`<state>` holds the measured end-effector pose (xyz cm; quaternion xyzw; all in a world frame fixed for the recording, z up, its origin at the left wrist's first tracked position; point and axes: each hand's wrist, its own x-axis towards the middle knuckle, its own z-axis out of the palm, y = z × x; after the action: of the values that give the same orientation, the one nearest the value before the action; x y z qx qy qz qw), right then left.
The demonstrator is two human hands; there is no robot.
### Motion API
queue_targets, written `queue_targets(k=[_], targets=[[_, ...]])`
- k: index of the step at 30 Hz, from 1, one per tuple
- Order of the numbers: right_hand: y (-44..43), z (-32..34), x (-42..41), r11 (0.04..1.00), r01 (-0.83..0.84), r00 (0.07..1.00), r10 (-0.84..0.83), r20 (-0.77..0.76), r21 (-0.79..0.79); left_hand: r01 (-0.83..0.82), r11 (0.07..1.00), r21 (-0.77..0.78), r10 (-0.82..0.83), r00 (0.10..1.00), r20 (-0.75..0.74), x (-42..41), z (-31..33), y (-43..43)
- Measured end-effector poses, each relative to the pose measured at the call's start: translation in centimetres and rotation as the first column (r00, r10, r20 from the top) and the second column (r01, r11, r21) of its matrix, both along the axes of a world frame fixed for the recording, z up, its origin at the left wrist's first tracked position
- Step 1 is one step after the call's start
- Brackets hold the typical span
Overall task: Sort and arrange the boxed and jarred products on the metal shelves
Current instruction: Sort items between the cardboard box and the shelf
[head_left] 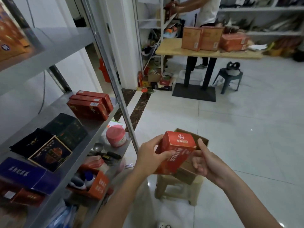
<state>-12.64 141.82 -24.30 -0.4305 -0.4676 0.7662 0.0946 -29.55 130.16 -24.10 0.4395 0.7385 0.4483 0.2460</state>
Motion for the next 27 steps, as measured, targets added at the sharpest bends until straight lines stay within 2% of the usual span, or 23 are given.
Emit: queue_targets(k=[2, 4, 6, 8, 10, 13, 17, 19, 21, 23, 24, 27], targets=[[0.1, -0.7, 0.6, 0.968, -0.056, 0.997, 0.04, 0.071, 0.247, -0.019, 0.999, 0.026, 0.014, 0.985, 0.17, -0.5, -0.6, 1.3], [0.5, -1.5, 1.0, 0.907, -0.117, 0.991, 0.082, 0.103, 0.404, -0.021, 0.999, 0.047, 0.006, 0.954, 0.301, -0.9, -1.2, 2.8], [1.0, -2.8, 0.9, 0.895, -0.162, 0.987, 0.138, 0.088, 0.416, -0.043, 0.998, 0.049, 0.021, 0.919, 0.393, -1.1, -1.9, 4.6], [1.7, -4.3, 0.6, 0.921, -0.167, 0.986, 0.159, 0.05, 0.353, -0.082, 0.996, 0.019, 0.063, 0.872, 0.485, -1.3, -2.7, 6.4], [2.4, -6.1, 0.2, 0.94, -0.117, 0.993, 0.115, 0.024, 0.32, -0.116, 0.993, -0.039, 0.117, 0.814, 0.568, -1.8, -3.9, 8.1], [3.5, -9.0, -0.5, 0.947, -0.02, 0.998, -0.002, 0.068, 0.32, -0.085, 0.98, -0.178, 0.178, 0.769, 0.614, -2.6, -6.4, 10.6], [5.4, -12.6, -1.2, 0.957, 0.079, 0.972, -0.136, 0.19, 0.278, 0.036, 0.927, -0.373, 0.184, 0.824, 0.535, -3.4, -11.5, 13.8], [6.7, -14.5, -1.7, 0.957, 0.089, 0.939, -0.174, 0.298, 0.276, 0.018, 0.914, -0.406, 0.183, 0.875, 0.449, -3.9, -14.1, 15.4], [8.2, -16.5, -2.2, 0.953, 0.085, 0.887, -0.206, 0.414, 0.292, -0.028, 0.905, -0.425, 0.143, 0.96, 0.24, -5.0, -16.8, 17.1], [9.5, -18.7, -2.8, 0.947, 0.096, 0.842, -0.241, 0.482, 0.305, -0.024, 0.891, -0.453, 0.048, 0.998, 0.043, -6.2, -19.4, 18.6], [10.1, -19.7, -3.2, 0.943, 0.1, 0.824, -0.257, 0.505, 0.317, -0.008, 0.876, -0.482, 0.01, 1.0, 0.002, -6.6, -20.7, 19.1], [11.7, -22.8, -4.9, 0.935, 0.092, 0.793, -0.277, 0.543, 0.343, 0.032, 0.822, -0.569, -0.038, 0.999, 0.002, -7.5, -24.1, 20.3]])
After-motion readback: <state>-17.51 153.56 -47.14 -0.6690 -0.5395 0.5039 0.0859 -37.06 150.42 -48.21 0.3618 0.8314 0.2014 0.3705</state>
